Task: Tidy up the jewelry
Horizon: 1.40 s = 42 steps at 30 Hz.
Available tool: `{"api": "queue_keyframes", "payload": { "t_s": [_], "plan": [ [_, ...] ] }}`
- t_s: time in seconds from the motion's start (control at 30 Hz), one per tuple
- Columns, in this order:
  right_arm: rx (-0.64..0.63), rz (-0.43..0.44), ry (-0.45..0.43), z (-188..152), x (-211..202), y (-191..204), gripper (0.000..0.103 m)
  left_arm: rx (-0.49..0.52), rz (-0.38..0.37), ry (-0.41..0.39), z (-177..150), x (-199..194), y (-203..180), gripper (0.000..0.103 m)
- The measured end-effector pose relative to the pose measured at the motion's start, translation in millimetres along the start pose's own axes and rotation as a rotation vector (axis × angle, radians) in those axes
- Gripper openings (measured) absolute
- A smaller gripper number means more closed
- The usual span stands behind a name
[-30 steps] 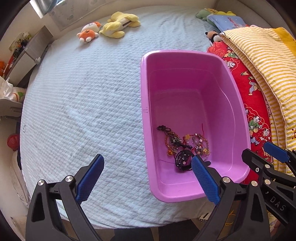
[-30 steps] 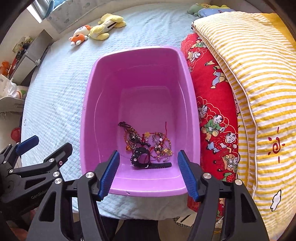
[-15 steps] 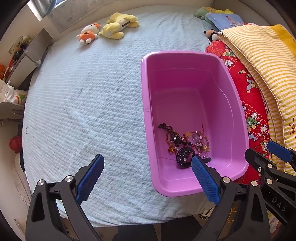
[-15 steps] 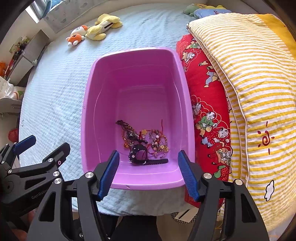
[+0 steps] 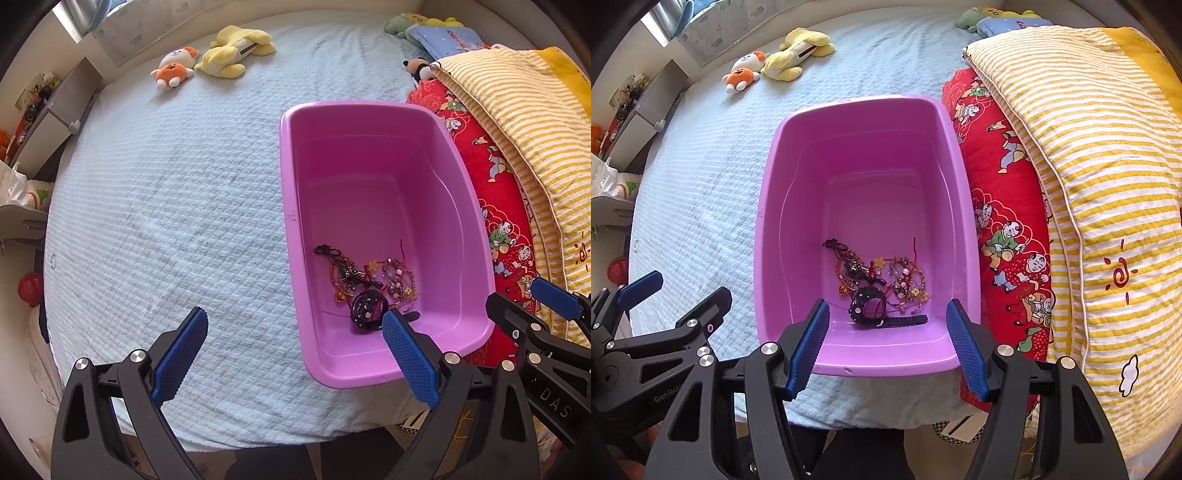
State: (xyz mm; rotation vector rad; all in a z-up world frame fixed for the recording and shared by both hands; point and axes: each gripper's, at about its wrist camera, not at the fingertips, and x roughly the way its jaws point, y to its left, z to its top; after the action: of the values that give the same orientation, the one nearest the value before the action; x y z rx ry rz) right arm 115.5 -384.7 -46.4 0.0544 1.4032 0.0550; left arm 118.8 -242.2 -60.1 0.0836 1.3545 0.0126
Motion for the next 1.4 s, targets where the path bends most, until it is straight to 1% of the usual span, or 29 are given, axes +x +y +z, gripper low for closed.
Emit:
{"api": "queue_keyframes", "payload": {
  "t_s": [0.67, 1.4],
  "plan": [
    [-0.003, -0.001, -0.002, -1.2, -2.5, 0.7, 0.063, 0.002, -0.006, -0.008, -1.8, -4.1, -2.2, 0.094],
    [-0.011, 0.002, -0.003, 1.3, -4.3, 2.8, 0.063, -0.014, -0.019, 0.012, -2.4, -1.2, 3.9, 0.094]
  ]
}}
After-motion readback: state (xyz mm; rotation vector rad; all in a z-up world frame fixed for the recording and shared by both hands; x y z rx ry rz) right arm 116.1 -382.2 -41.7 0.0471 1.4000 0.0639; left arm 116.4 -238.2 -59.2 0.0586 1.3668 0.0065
